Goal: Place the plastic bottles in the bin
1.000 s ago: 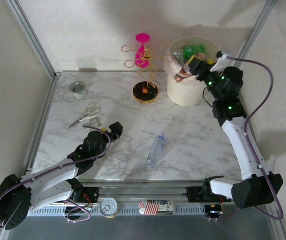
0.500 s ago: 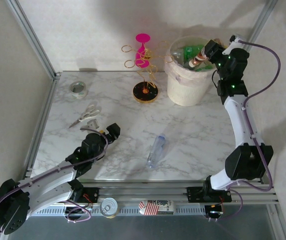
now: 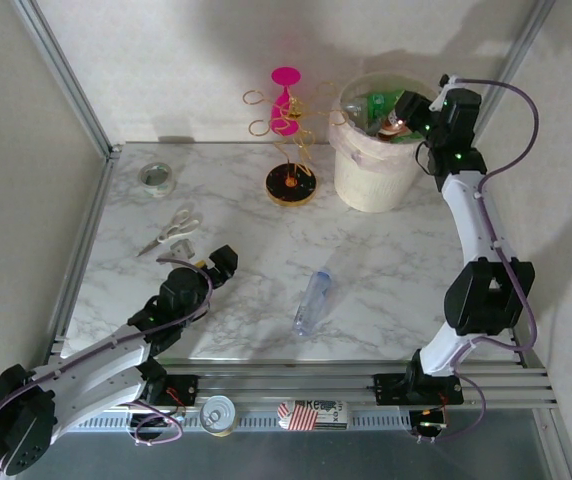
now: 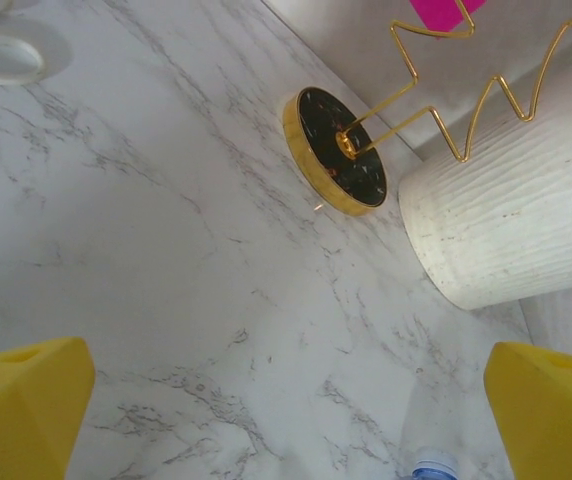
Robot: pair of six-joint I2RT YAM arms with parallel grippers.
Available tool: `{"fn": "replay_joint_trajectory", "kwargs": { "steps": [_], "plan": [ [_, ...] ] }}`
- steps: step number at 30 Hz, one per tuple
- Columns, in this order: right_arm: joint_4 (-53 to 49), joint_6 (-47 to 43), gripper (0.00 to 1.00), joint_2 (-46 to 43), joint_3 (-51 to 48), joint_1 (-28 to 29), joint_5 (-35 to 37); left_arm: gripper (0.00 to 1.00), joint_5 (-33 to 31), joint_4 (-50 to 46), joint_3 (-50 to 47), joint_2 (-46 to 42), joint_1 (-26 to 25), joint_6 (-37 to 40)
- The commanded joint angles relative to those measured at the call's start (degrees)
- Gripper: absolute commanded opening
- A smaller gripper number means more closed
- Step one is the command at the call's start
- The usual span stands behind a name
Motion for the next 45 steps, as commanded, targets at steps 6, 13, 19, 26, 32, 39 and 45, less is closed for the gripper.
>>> {"fn": "replay_joint_trajectory", "kwargs": {
  "steps": [6, 13, 19, 26, 32, 39, 45],
  "plan": [
    [-5.0, -1.5, 0.84, 5.3, 9.7, -0.3, 3.3, 0.99, 0.6, -1.3, -0.9, -2.6, 0.7, -1.0],
    [-6.2, -4.1, 0.93, 5.1, 13.7, -0.4, 5.1, 1.00, -0.5, -3.5, -1.0, -3.9, 0.7, -1.1],
    [-3.7, -3.7, 0.93, -1.7, 5.8, -0.1, 1.4, 1.00, -0.8, -2.2, -0.9, -2.7, 0.8, -0.9],
    [-0.5, -1.7, 0.95, -14.8, -11.1, 4.7, -2.2, 1.00, -0.5, -0.1, 0.4, -0.3, 1.4, 0.0],
    [0.4, 1.6, 0.99, -23.9, -26.2, 13.2, -3.1, 1.00, 0.0, 0.8, 1.4, 2.0, 2.3, 1.5],
    [-6.2, 4.4, 0.99, -28.5, -38.0, 26.1, 6.8, 1.00, -1.2, -0.2, 0.4, 1.5, 4.8, -0.1],
    [-7.7, 13.7, 0.99, -28.5, -47.7, 36.5, 14.0, 1.00, 0.1, -1.3, -2.3, -1.6, 8.5, -2.6]
  ]
}}
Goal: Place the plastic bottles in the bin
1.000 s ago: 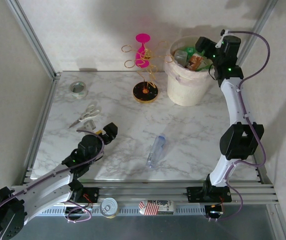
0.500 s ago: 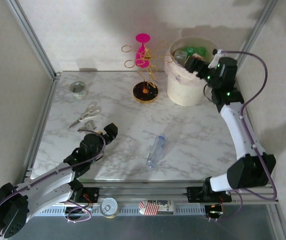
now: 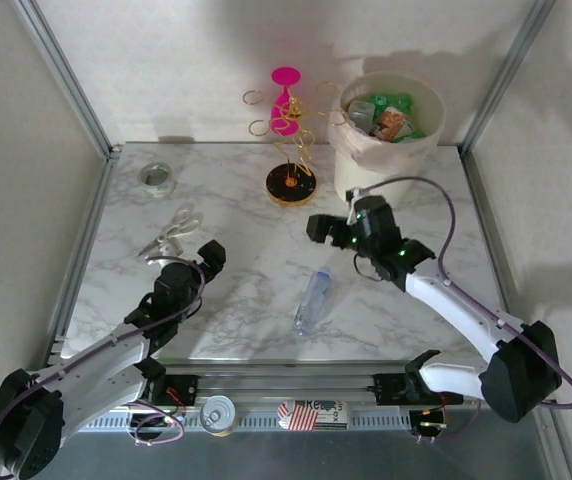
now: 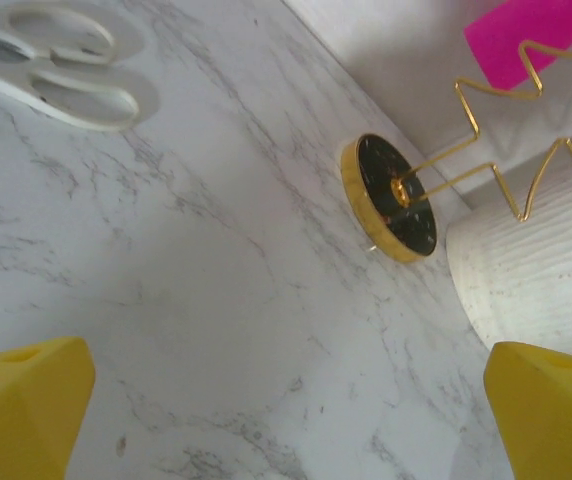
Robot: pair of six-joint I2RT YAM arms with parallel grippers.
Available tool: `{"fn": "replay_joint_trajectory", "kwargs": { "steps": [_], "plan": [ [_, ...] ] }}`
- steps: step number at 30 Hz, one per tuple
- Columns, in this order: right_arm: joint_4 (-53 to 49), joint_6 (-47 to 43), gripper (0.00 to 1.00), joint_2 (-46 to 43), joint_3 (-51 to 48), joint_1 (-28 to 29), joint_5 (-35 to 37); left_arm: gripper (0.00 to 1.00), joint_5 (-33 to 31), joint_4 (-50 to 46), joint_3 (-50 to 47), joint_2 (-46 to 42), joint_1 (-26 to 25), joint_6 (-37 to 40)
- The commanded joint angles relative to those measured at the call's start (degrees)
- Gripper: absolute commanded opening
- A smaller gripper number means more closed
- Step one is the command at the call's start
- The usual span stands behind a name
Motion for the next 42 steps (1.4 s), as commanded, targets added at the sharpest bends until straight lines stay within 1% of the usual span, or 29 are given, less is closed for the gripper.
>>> {"fn": "replay_joint_trajectory", "kwargs": {
  "steps": [1, 2, 4, 7, 8, 11, 16, 22, 29, 34, 37, 39, 42],
  "plan": [
    [-1.4, 9.2, 0.99, 0.0, -4.8, 4.2, 6.6, 0.99, 0.4, -0.5, -2.4, -2.6, 2.1, -2.2],
    [-1.6, 11.5, 0.99, 0.7, -5.9, 7.4, 7.7, 1.00, 0.6, -0.5, -2.9, -3.4, 2.7, -2.6],
    [-3.2, 16.3, 0.99, 2.6, -7.1, 10.4, 9.8, 1.00, 0.8, -2.4, -3.8, -4.8, 3.7, -3.3],
    [-5.7, 23.2, 0.99, 5.7, -7.6, 14.0, 11.2, 1.00, 0.5, -3.3, -5.3, -6.9, 5.0, -4.5],
    [-6.3, 25.4, 0.99, 6.5, -7.7, 15.5, 13.1, 1.00, 0.5, -3.4, -5.8, -7.5, 5.4, -4.9],
    [-5.8, 29.1, 0.99, 8.4, -8.2, 18.9, 16.3, 1.00, 0.3, -3.5, -7.0, -8.8, 6.4, -6.0],
    [-3.4, 35.1, 0.99, 11.9, -10.1, 20.0, 16.8, 1.00, 1.0, -3.6, -7.3, -9.3, 7.6, -6.7],
    [1.6, 36.9, 0.93, 13.9, -12.1, 20.2, 16.7, 1.00, 1.1, -3.7, -7.3, -9.3, 8.2, -6.9],
    [7.3, 39.0, 0.82, 14.6, -15.6, 20.2, 16.4, 1.00, 1.3, -4.0, -7.4, -9.5, 8.6, -7.2],
    [8.1, 39.1, 0.74, 15.0, -16.2, 20.2, 16.4, 0.99, 1.4, -4.2, -7.4, -9.8, 8.8, -7.4],
    [8.7, 38.9, 0.60, 15.0, -16.6, 20.2, 16.3, 1.00, 1.5, -4.3, -7.5, -10.0, 8.9, -7.5],
    [8.9, 38.9, 0.53, 14.8, -16.9, 20.2, 16.2, 1.00, 1.4, -4.3, -7.5, -10.0, 9.0, -7.7],
    [9.2, 38.5, 0.49, 14.2, -17.1, 20.2, 16.2, 1.00, 1.7, -4.2, -7.7, -10.3, 8.9, -8.0]
  ]
}}
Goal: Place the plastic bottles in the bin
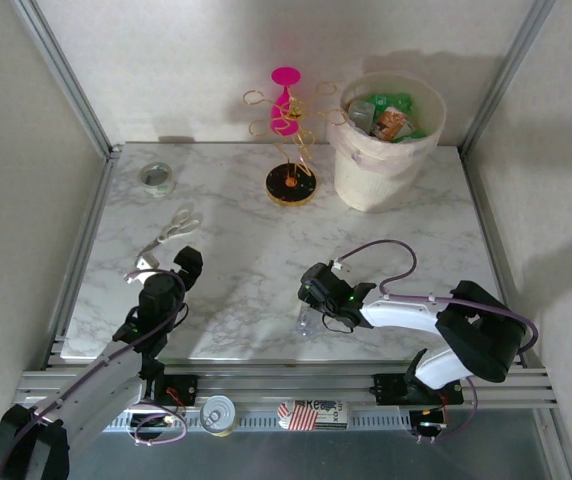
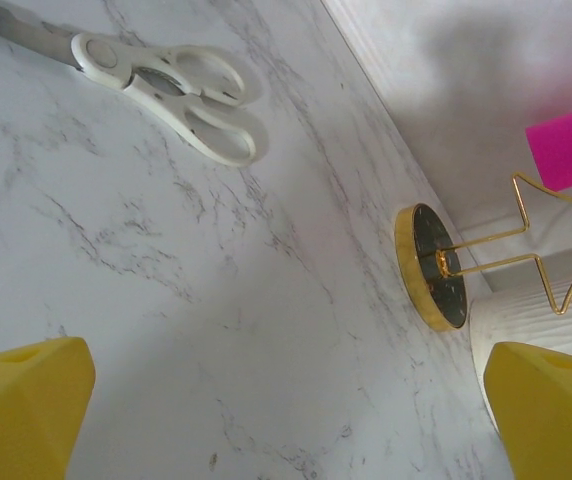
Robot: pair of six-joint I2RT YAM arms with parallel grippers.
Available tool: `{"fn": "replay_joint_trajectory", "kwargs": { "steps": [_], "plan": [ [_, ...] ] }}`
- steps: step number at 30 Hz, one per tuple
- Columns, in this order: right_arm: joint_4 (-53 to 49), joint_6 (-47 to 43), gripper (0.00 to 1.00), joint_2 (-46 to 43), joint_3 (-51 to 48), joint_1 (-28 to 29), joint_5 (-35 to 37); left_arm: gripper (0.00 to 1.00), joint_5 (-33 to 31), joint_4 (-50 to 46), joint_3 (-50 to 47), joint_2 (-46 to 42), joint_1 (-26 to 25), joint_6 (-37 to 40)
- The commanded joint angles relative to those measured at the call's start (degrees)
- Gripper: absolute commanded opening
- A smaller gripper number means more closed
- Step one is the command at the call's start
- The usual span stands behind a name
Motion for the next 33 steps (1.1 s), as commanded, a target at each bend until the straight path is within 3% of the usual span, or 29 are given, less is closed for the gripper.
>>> {"fn": "replay_joint_trajectory", "kwargs": {
  "steps": [1, 6, 14, 25, 33],
  "plan": [
    [1.1, -0.1, 0.48, -0.4, -1.1, 0.4, 1.2, 1.00, 0.8, -1.0, -0.9, -1.0, 0.7, -1.2],
    [2.6, -3.0, 0.47, -2.9, -1.2, 0.5, 1.2, 1.00, 1.2, -0.9, -0.9, -1.4, 0.7, -1.2],
    [4.1, -17.3, 0.47, -8.7, 3.0, -2.0, 3.7, 1.00, 4.9, 1.3, -0.5, -1.6, 0.7, 0.3],
    [10.2, -42.3, 0.44, -15.9, 14.7, -17.0, -2.9, 1.00, 9.4, -0.3, 4.1, -0.9, 0.6, 4.8],
    [7.6, -52.6, 0.45, -10.3, 34.1, -31.0, -11.4, 1.00, 12.6, 2.0, 5.3, 2.4, -0.5, 2.8]
  ]
}}
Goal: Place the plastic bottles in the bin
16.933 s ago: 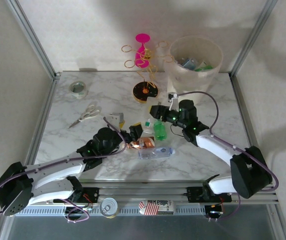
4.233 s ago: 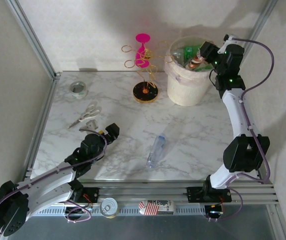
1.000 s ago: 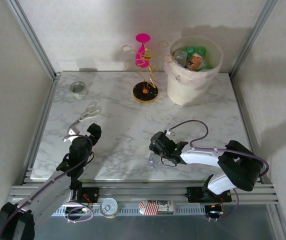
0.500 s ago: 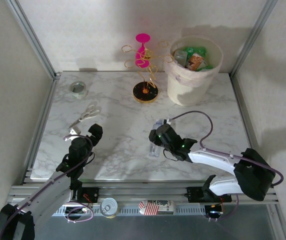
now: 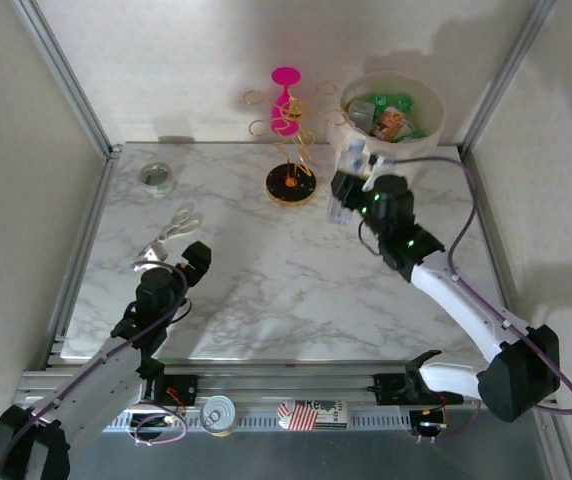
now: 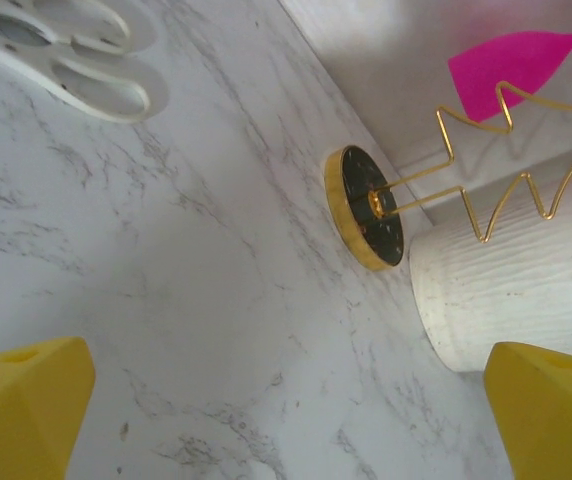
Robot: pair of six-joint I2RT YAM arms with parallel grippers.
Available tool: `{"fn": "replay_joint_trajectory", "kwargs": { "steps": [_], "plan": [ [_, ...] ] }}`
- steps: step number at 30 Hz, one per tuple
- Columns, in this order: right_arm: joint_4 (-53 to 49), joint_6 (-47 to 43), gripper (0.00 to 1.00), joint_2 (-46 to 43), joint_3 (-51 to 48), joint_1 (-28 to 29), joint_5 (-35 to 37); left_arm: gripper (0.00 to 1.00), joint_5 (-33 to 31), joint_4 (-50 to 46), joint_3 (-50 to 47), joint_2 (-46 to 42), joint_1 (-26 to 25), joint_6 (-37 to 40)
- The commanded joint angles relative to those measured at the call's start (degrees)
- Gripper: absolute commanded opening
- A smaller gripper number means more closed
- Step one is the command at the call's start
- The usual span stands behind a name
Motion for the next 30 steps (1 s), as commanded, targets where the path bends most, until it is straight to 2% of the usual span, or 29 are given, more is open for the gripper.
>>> {"fn": "replay_joint_trajectory", "kwargs": {
  "steps": [1, 9, 15, 26, 30],
  "plan": [
    [-0.5, -8.2, 0.45, 3.7, 9.1, -4.6, -4.4, 1.00, 2.1, 3.2, 1.8, 1.4, -0.8, -0.5],
    [-10.2, -17.4, 0.45, 19.4, 34.7, -15.3, -3.8, 1.00, 1.8, 5.4, 2.3, 5.1, -3.0, -0.5],
    [-17.8, -20.3, 0.45, 30.9, 49.2, -19.4, -1.3, 1.00, 1.6, 6.8, 1.7, 6.4, -4.4, -0.9],
    [-22.0, -24.8, 0.46, 42.9, 59.5, -23.0, 5.7, 1.00, 1.9, 9.4, 2.3, 11.4, -6.3, -0.9],
    [-23.0, -25.5, 0.46, 45.4, 60.5, -23.7, 5.6, 1.00, 1.8, 10.1, 3.0, 13.0, -7.0, -1.0]
  ]
}}
